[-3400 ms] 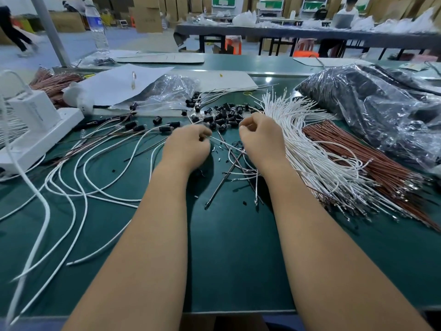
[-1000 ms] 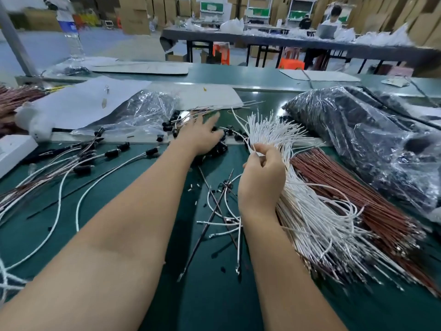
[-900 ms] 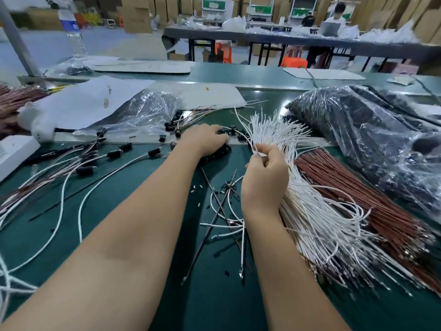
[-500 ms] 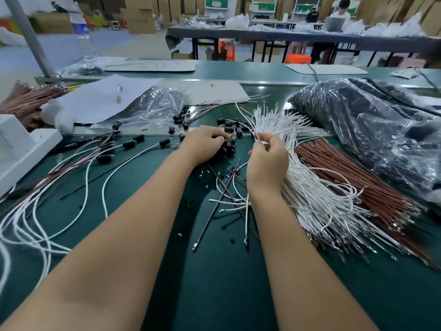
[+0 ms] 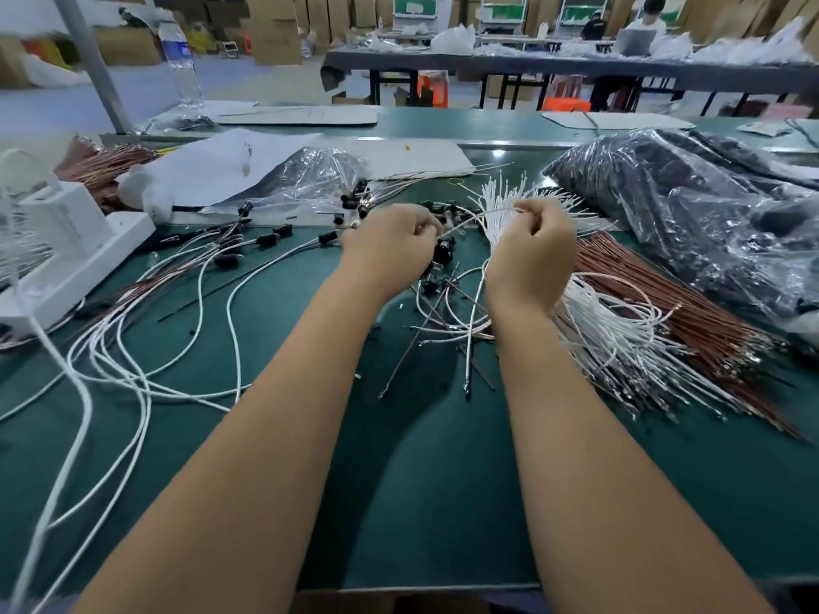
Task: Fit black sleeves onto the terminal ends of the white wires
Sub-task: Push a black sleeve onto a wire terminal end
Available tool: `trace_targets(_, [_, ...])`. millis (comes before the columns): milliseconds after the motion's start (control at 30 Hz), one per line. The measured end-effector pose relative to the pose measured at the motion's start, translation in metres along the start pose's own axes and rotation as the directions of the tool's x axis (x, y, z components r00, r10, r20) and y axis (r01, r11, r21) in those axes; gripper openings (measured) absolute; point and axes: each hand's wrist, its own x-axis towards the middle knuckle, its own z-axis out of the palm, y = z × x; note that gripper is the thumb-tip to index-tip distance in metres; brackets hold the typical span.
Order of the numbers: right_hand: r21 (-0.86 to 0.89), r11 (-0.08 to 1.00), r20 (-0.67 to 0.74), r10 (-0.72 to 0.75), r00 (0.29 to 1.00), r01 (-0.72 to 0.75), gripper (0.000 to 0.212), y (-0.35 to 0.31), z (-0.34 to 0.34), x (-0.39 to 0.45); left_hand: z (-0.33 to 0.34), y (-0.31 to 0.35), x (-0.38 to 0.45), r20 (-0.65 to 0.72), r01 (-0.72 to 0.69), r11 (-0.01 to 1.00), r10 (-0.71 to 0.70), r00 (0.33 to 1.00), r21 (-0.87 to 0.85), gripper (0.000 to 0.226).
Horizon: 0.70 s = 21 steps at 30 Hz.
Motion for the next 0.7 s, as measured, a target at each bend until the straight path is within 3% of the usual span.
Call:
trace_targets(233, [0.088,0.993,-0.105,0.09,0.99,-0.081,0.03,0.004,-0.003,0.008,-0.009,-0.007,-0.002,0.189,0.015,0.981,0.022,0.982,-0.195,0.022])
trace_targets(300, [-0.13,0.991,-0.12,-0.035,0.992,0.019,0.036,0.006,-0.002,0.01,-0.007,-0.016,-0.002,0.148,-0.016,0.966,0.056,0.987,-0.258,0.019])
trace_targets(367, [-0.429,0.863,-0.01,-0.3,0.954,0.268,0.057,0.008,0.001,0.006,-0.007,-0.025,-0.001,0.037,-0.062,0.965,0.074,0.997,-0.255,0.015])
trace_targets(400, [-0.475,0.779,0.105,-0.412,0.905,0.409,0.065,0.007,0.003,0.001,-0.007,-0.028,-0.001,-0.01,-0.088,0.97,0.088,0.996,-0.226,0.014])
trace_targets(467, [-0.424,0.623,0.348,-0.559,0.753,0.658,0.063,0.005,0.01,-0.009,-0.007,-0.03,-0.003,-0.056,-0.144,0.978,0.137,0.989,-0.154,0.015])
trace_targets(533, [-0.309,0.545,0.505,-0.6,0.62,0.779,0.046,0.006,0.016,-0.018,-0.006,-0.028,-0.005,-0.068,-0.206,0.973,0.199,0.978,-0.109,0.017])
trace_targets(600, [-0.247,0.576,0.515,-0.603,0.609,0.779,0.034,0.007,0.015,-0.019,-0.007,-0.026,-0.006,-0.06,-0.224,0.969,0.219,0.974,-0.101,0.018])
trace_targets(700, [-0.275,0.637,0.46,-0.57,0.681,0.72,0.03,0.01,0.011,-0.015,-0.013,-0.032,-0.007,-0.037,-0.151,0.983,0.148,0.988,-0.104,0.016])
